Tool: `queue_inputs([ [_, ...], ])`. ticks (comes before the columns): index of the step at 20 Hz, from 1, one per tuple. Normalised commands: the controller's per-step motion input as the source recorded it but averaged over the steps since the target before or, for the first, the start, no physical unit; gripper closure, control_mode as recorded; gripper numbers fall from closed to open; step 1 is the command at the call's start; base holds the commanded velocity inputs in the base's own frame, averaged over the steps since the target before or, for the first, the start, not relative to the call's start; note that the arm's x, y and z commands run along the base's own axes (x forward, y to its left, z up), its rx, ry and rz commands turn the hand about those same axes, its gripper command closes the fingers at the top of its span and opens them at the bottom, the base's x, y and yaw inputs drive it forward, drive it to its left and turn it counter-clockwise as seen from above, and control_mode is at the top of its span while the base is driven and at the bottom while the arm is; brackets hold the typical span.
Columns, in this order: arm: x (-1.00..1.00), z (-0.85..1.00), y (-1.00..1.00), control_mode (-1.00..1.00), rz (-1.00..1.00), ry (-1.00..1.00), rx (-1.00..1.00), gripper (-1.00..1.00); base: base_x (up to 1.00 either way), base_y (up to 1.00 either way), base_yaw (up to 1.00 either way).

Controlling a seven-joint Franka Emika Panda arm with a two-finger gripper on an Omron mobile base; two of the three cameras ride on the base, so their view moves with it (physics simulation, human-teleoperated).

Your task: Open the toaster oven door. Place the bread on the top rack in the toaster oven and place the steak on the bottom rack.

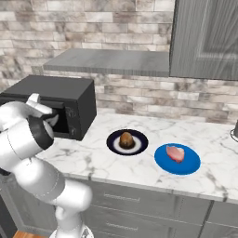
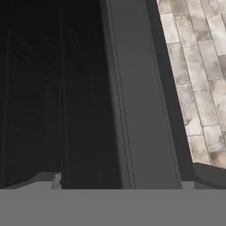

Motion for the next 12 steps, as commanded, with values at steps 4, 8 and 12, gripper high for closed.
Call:
queue_inputs([
  [4,0.0,-0.09,0.21,-1.0,0.03,-0.05,-0.02,1.0,0.0,0.0,0.0],
  [8,0.0,0.0,0.29,-1.0,0.0,0.0,-0.02,1.0,0.0,0.0,0.0],
  [12,0.0,0.0,0.2,-1.0,0.0,0.0,-0.01,1.0,0.0,0.0,0.0],
])
